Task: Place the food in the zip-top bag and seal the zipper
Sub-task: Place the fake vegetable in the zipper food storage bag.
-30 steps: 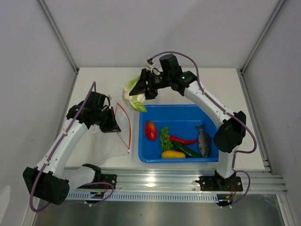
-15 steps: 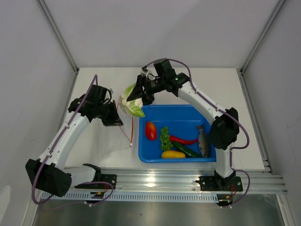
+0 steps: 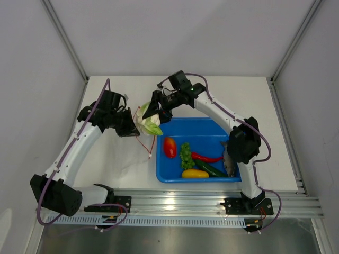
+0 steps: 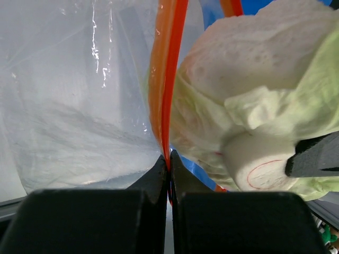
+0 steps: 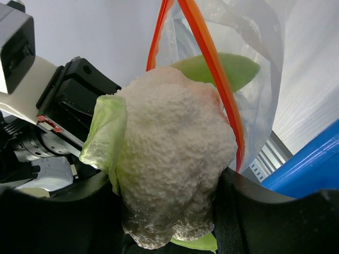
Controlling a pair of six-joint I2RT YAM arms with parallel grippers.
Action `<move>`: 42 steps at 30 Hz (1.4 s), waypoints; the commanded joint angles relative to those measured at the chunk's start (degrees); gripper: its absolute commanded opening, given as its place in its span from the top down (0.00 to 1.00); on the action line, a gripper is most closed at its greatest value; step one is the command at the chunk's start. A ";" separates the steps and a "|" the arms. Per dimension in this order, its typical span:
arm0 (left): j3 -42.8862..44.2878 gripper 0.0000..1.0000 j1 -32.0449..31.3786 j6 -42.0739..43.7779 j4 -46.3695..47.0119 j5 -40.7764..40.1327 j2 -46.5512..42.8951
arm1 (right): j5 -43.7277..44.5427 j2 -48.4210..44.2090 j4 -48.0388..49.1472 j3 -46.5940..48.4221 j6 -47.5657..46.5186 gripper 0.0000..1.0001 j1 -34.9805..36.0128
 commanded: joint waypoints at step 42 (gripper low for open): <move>5.03 0.99 -0.40 -2.05 0.38 5.43 -1.59 | -4.32 10.25 -11.93 16.24 -4.43 0.56 1.05</move>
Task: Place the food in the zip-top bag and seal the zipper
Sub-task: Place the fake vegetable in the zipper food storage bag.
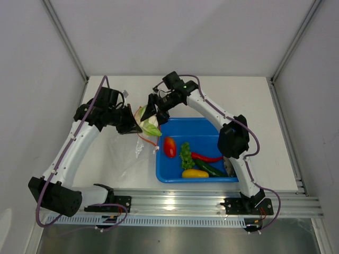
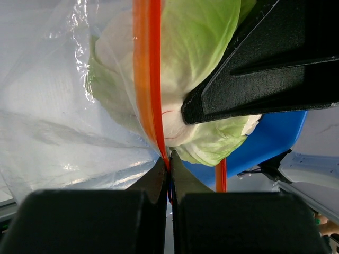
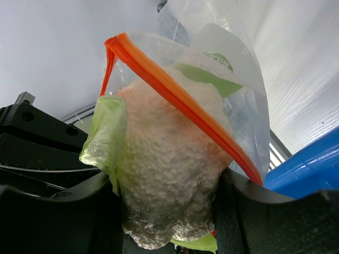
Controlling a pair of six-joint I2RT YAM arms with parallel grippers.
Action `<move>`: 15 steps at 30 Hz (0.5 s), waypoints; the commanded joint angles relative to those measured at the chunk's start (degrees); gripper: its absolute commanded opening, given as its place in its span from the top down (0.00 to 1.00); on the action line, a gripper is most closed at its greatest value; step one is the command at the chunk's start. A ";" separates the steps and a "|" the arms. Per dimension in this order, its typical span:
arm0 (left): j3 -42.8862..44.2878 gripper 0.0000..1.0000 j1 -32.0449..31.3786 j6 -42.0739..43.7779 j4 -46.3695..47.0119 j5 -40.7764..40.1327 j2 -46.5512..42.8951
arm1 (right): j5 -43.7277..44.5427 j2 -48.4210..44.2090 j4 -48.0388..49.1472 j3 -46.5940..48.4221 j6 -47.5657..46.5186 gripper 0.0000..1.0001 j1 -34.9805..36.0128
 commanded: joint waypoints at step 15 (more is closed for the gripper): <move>2.65 0.99 -0.40 -0.67 0.90 0.25 -0.40 | -2.13 -0.07 -0.64 3.74 -0.74 0.20 0.09</move>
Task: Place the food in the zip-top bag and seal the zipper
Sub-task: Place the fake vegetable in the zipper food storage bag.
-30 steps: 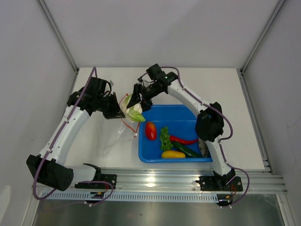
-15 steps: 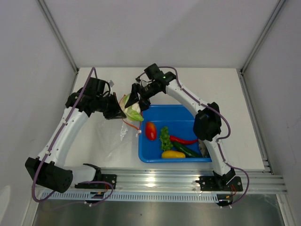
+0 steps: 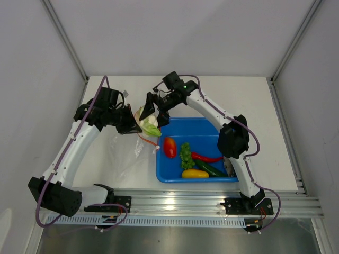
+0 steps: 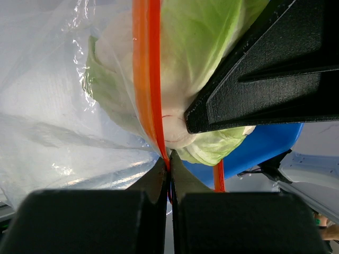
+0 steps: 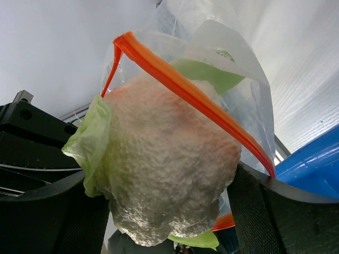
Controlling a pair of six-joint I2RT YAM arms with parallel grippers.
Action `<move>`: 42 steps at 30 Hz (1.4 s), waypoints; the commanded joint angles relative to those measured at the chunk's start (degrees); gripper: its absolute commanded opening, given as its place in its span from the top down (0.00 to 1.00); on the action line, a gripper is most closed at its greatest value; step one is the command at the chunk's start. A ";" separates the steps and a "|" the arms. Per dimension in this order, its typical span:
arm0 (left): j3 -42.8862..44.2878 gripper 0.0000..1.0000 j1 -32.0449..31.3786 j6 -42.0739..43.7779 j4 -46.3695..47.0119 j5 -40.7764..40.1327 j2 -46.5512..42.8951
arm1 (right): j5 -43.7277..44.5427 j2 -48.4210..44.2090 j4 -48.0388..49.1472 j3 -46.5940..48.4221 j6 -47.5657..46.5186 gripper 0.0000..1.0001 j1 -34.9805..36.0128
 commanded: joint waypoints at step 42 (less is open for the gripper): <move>3.51 0.99 -0.05 -2.05 0.31 -1.11 -1.02 | 3.69 -1.30 -8.83 7.14 -7.75 0.10 -1.08</move>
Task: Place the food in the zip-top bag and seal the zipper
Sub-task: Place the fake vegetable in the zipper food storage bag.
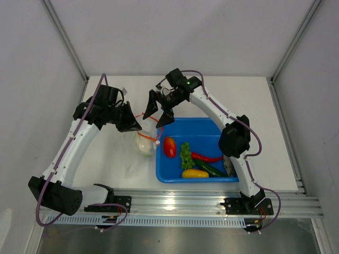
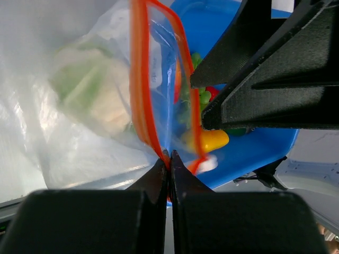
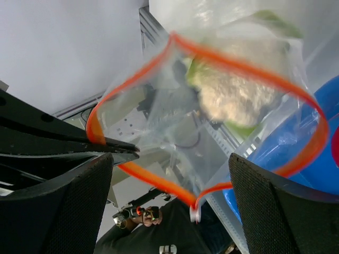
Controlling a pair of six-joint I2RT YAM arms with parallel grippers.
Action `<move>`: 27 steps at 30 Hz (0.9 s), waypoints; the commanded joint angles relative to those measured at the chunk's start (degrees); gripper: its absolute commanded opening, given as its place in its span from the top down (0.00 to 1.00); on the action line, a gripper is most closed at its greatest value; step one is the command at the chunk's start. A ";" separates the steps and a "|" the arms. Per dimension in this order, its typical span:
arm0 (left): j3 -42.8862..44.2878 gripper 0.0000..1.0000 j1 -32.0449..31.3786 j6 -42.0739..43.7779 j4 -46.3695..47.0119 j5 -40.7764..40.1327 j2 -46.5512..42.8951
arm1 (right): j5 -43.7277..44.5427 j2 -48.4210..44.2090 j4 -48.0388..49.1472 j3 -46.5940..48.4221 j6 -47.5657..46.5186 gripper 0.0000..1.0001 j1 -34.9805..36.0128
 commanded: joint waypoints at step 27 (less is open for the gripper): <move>-3.57 0.99 -0.07 0.51 1.51 0.00 -1.74 | 38.49 -24.57 -14.07 -15.55 -17.22 0.11 -11.03</move>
